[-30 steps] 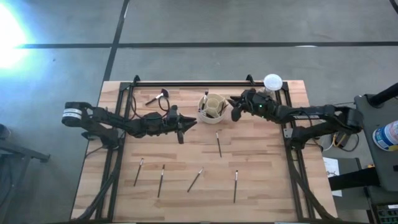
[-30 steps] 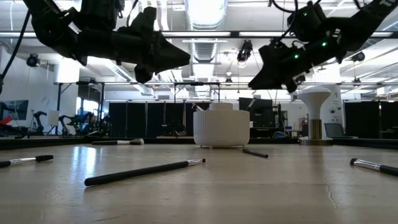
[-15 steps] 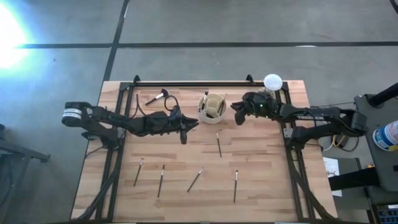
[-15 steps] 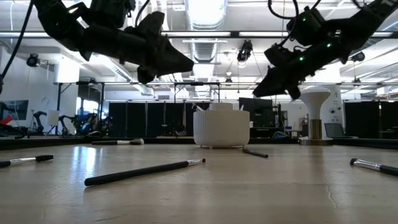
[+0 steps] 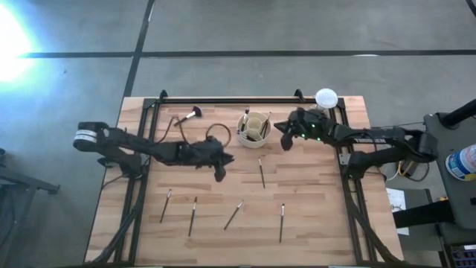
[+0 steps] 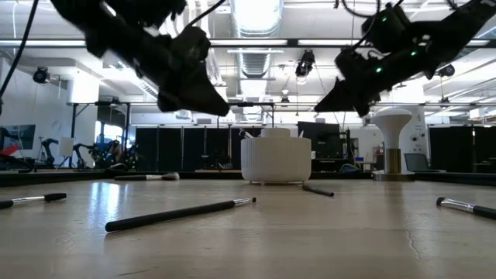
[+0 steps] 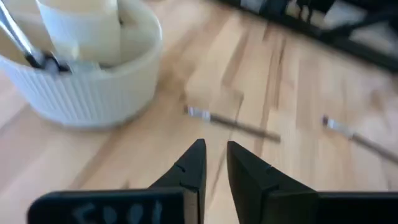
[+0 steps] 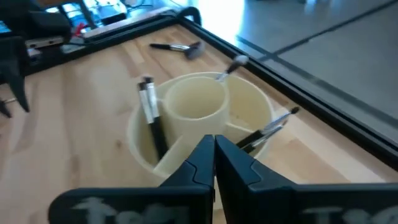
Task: Put items in baskets/containers
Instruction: Put the black silver brow brush into the pen organizer
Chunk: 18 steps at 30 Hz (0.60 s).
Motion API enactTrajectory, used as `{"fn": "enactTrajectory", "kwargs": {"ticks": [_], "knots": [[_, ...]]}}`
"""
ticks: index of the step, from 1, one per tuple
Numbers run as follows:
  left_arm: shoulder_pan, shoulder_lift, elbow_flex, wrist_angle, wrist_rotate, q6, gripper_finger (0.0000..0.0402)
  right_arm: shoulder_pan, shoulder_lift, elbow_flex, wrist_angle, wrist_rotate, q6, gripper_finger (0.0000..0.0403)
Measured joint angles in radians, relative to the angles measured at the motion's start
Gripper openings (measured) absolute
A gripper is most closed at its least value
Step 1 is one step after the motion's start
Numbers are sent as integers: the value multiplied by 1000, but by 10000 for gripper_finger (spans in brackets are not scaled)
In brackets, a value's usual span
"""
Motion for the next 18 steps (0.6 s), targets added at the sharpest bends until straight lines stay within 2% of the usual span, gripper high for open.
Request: {"fn": "enactTrajectory", "kwargs": {"ticks": [5, 11, 18], "knots": [[-129, 0, 125, -329, -129, -141, 20, 86, -143, -76, -16, 40, 3, 8], [-285, 0, 228, -684, -223, -503, 2, 171, -311, -207, -15, 105, 14, 8], [-446, 11, 240, -824, -253, -977, 2, 175, -487, -273, -15, 107, 28, 8]]}}
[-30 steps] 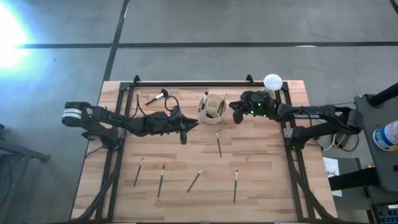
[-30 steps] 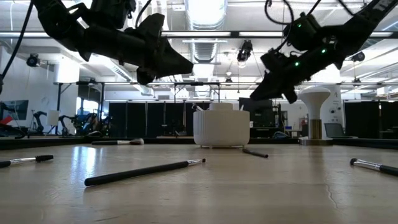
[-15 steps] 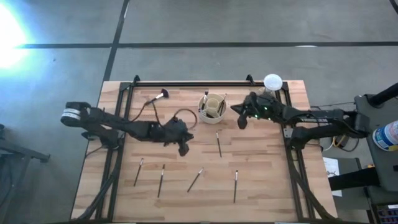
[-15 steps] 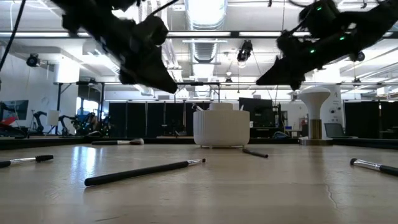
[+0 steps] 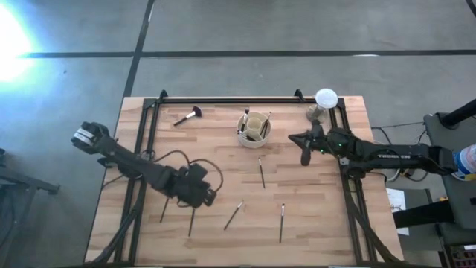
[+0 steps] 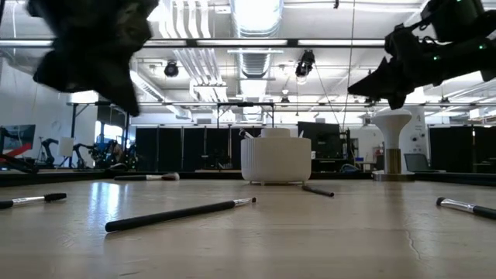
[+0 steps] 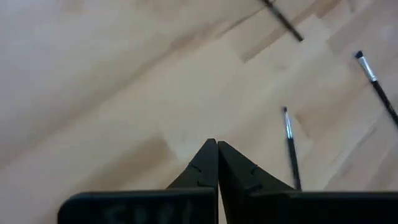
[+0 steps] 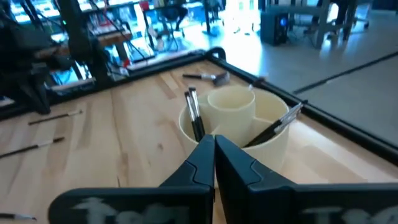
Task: Put items in baskets/containers
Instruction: Put the black silver brow brush into the pen organizer
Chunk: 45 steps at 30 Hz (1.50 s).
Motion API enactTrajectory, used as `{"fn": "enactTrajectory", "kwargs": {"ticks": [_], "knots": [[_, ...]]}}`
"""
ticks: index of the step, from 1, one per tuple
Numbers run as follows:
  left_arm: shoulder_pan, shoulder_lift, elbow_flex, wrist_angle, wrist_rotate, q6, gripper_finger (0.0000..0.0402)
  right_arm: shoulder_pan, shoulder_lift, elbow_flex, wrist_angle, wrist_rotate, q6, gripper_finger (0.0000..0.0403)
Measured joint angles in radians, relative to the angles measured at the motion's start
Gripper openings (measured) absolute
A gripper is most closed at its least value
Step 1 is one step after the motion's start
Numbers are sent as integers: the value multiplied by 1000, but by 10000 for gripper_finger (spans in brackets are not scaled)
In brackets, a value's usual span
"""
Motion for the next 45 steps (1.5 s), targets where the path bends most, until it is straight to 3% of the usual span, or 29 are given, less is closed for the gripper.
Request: {"fn": "enactTrajectory", "kwargs": {"ticks": [6, 10, 18, 28, 33, 41, 45], "knots": [[-85, 60, 10, -134, 100, -330, 20, 0, -99, -5, -67, -1, -24, 8], [-96, 130, 49, -236, 169, -447, 53, 0, -124, 3, -79, -3, -48, 8], [-93, 222, 76, -235, 185, -524, 102, 0, -123, 10, -83, -7, -101, 8], [-62, 295, 76, -244, 198, -586, 110, -1, -123, 10, -83, -11, -157, 8], [-61, 322, 76, -237, 238, -605, 99, -1, -123, 10, -83, -11, -183, 8], [-61, 335, 76, -215, 246, -595, 10, -1, -123, 10, -83, -11, -218, 8], [-61, 307, 82, -205, 253, -573, 2, -1, -123, 10, -83, -10, -242, 8]]}}
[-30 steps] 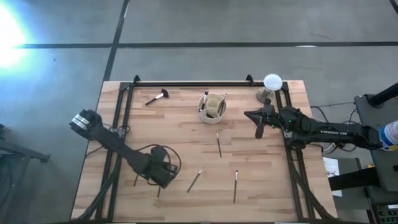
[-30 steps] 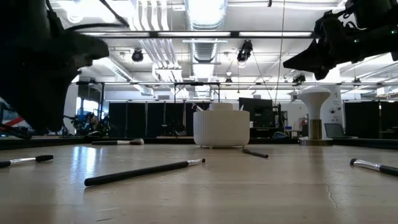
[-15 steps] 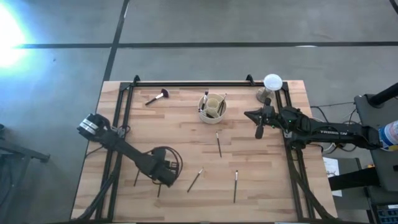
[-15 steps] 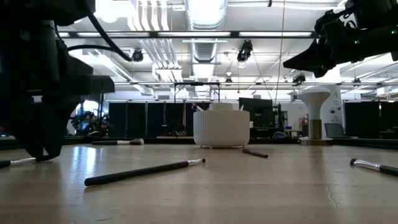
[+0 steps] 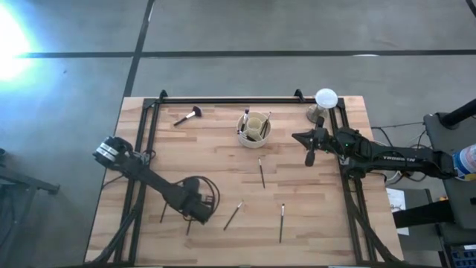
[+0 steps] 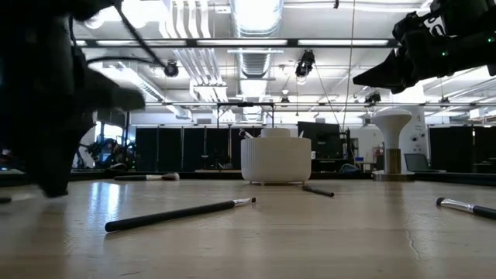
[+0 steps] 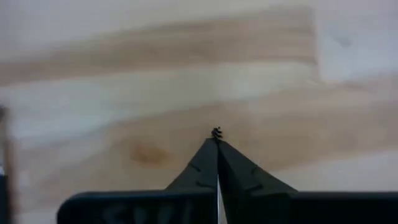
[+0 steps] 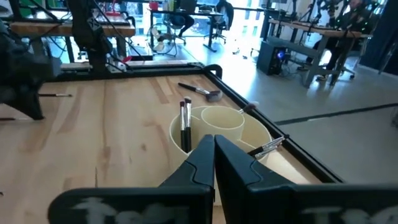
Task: Put items in baskets/containers
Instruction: Put the black silver brow brush into the pen organizer
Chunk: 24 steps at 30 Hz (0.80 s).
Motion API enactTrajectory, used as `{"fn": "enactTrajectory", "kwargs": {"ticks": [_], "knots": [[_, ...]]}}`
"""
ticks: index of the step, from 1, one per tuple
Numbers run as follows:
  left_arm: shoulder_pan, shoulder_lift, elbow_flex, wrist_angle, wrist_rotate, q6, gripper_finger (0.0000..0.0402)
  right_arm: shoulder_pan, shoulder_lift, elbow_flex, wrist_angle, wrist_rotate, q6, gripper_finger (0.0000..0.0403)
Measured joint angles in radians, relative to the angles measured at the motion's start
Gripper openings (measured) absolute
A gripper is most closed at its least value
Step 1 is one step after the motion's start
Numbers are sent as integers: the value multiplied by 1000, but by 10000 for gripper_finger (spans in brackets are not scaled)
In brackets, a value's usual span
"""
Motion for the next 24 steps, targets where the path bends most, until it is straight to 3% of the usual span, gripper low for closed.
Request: {"fn": "enactTrajectory", "kwargs": {"ticks": [5, 12, 18, 24], "knots": [[-1, -98, 10, -38, -135, 13, 0, -6, 0, 0, 7, 11, -22, 8], [42, -193, 9, -35, -449, 179, 0, -21, 0, 42, 3, 10, -41, 8], [163, -253, 3, 145, -616, 550, 0, -21, 1, 66, 3, 10, -57, 8], [366, -299, -11, 484, -603, 1104, 0, -20, 2, 60, 1, 10, -60, 8]]}}
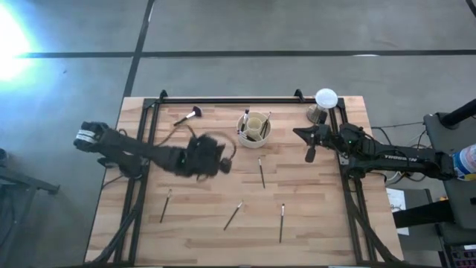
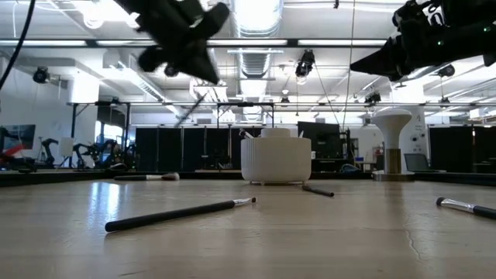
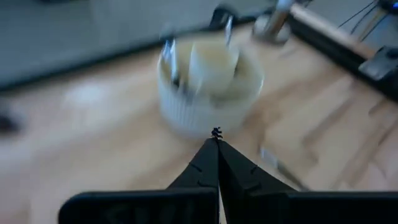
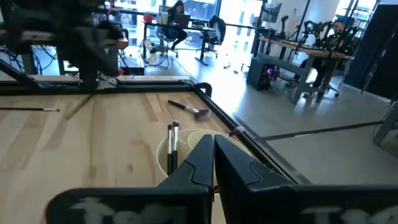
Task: Put items in baskets/containers
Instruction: Put the black silver brow brush into the pen organizer
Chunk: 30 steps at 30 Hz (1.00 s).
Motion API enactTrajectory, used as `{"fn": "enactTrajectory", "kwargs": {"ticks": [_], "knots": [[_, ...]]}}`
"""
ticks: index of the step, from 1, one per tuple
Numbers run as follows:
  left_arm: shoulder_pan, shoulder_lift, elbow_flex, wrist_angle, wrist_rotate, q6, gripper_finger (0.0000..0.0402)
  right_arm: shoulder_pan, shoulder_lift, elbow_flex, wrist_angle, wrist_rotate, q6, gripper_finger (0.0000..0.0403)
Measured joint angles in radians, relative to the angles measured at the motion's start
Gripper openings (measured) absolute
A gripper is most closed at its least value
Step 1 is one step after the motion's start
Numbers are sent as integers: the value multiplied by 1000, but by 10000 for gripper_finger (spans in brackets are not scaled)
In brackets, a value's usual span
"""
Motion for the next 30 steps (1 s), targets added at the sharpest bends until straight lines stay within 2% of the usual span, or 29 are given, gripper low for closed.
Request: {"fn": "enactTrajectory", "kwargs": {"ticks": [2, 6, 11, 15, 19, 23, 30], "knots": [[78, -5, -14, 158, 76, 190, 0, 0, 0, 0, 1, 0, 4, 8], [240, -5, -60, 490, 296, 486, 0, 1, 0, 0, 2, 0, 8, 8], [421, -4, -97, 714, 491, 669, 0, 1, 0, -1, 7, 8, 11, 8], [535, 2, -123, 865, 662, 699, 0, 1, 0, -1, 7, 54, 19, 8], [597, 30, -149, 980, 757, 692, 0, 0, 0, -1, 7, 97, 16, 8], [612, 92, -152, 1072, 813, 689, 0, 0, 0, 0, 8, 103, 15, 8], [614, 193, -152, 1155, 823, 674, 0, 1, 0, 0, 9, 106, 19, 8]]}}
